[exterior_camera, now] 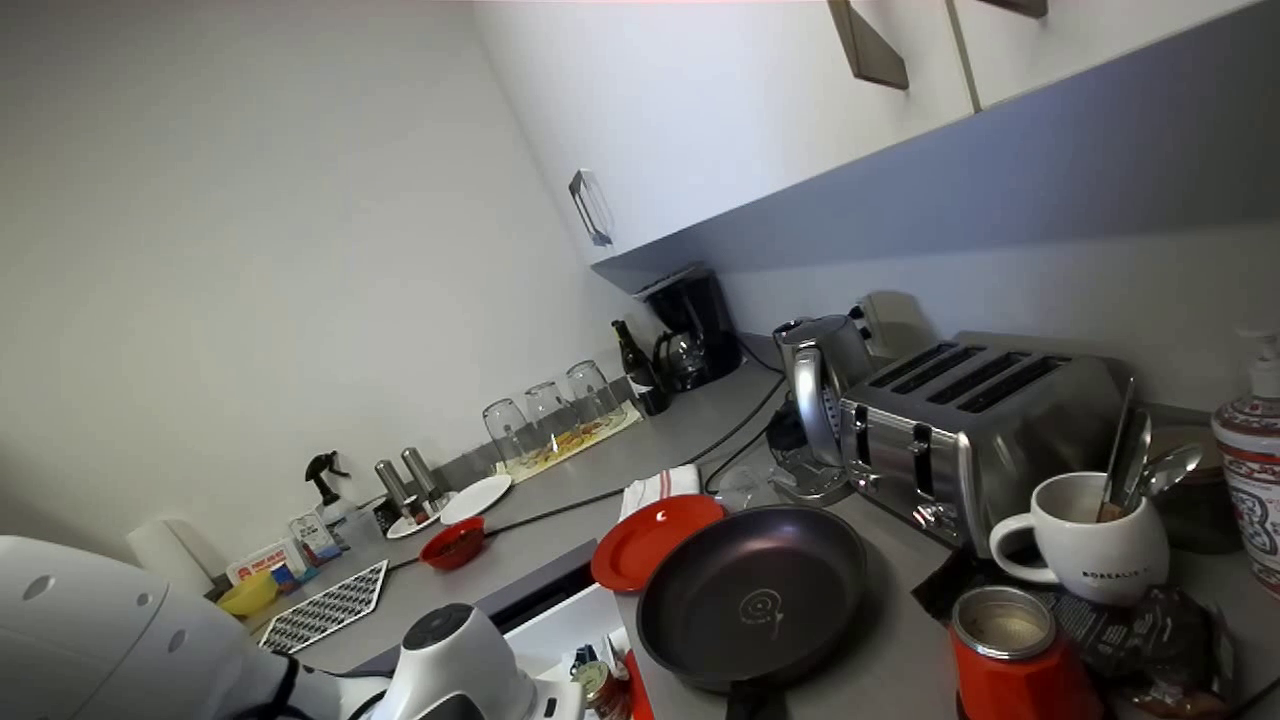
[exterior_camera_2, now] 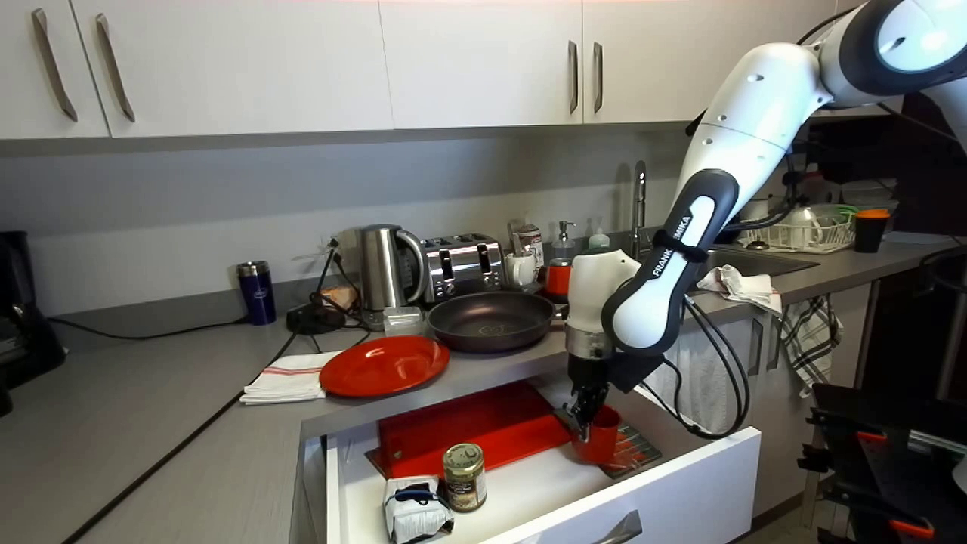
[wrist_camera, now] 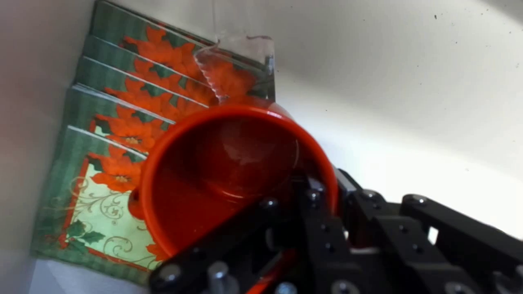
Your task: Pick up the red cup and put it in the drawer
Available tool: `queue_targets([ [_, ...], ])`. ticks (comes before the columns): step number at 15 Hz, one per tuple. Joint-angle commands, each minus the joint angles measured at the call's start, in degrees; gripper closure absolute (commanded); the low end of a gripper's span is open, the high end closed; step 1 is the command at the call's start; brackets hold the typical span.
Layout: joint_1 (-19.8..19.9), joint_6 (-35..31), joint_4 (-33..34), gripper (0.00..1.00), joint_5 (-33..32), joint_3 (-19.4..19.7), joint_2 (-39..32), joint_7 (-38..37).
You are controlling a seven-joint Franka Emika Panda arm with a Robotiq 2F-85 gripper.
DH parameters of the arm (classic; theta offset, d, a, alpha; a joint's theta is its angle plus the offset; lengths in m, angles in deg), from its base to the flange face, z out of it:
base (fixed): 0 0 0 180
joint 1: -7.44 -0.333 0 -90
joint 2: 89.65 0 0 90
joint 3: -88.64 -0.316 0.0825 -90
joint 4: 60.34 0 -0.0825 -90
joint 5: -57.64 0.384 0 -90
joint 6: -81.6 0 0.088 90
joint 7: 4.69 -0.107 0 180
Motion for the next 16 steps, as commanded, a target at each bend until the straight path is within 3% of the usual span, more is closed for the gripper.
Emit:
queue_targets([
  [1,1.21,1.97,1.86,0.92,0.71,-1.43,-1.03,-1.01],
  [2,1.35,2.32,2.07,0.67,0.85,-1.58,-1.08,-1.1],
  [4,1.36,2.72,2.47,0.62,0.86,-1.63,-1.23,-1.41],
  [12,0.97,2.31,2.77,0.05,0.51,-1.27,-0.76,-2.68],
  [13,0.89,2.19,2.81,0.01,0.48,-1.25,-0.63,-2.83],
  [16,1.02,1.99,3.09,0.0,0.65,-1.52,-0.61,-2.73],
])
